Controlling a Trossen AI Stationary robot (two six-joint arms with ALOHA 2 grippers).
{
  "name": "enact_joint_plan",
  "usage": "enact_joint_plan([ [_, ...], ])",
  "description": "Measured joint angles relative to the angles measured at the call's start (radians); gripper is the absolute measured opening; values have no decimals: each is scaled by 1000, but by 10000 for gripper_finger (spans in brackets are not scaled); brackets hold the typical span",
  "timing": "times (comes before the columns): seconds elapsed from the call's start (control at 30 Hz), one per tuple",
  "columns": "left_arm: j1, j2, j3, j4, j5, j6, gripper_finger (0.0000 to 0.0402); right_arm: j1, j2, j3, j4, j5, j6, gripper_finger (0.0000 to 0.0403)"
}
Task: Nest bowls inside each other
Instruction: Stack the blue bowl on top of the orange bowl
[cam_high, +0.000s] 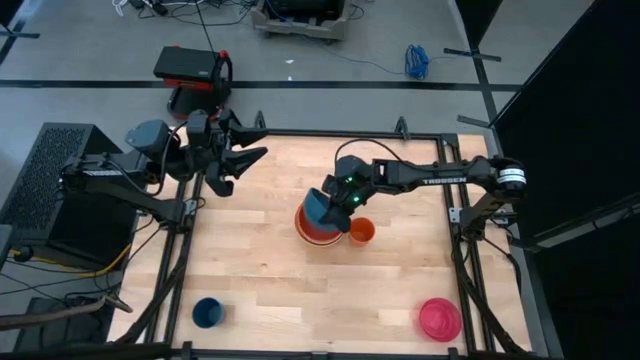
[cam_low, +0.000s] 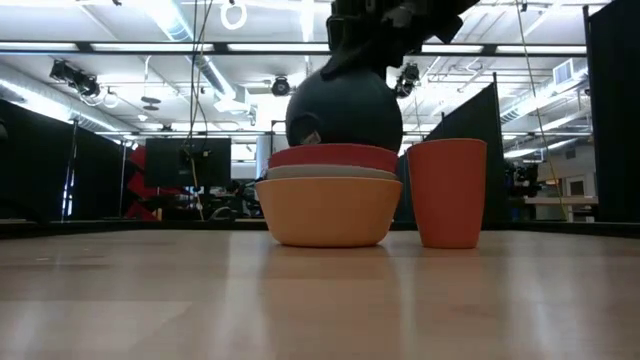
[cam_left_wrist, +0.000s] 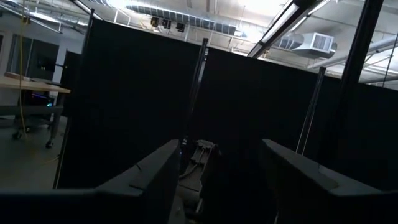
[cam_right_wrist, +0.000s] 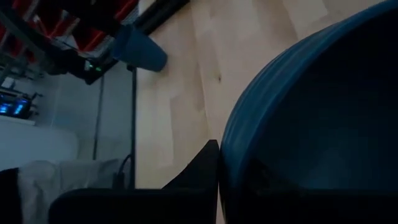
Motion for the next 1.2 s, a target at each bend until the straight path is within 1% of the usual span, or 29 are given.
enact_joint_plan([
  [0.4, 0, 0, 0, -29, 0, -17, 209, 0, 25, 0, -68, 79, -60, 0],
  [0.63, 0, 0, 0, -30, 0, -18, 204, 15, 25, 1, -87, 88, -74, 0],
  [0.73, 0, 0, 0, -30, 0, -18, 203, 22, 25, 29, -107, 90, -82, 0],
  [1.2, 0, 1, 0, -30, 0, -18, 204, 24, 25, 181, -389, 229, -234, 0],
])
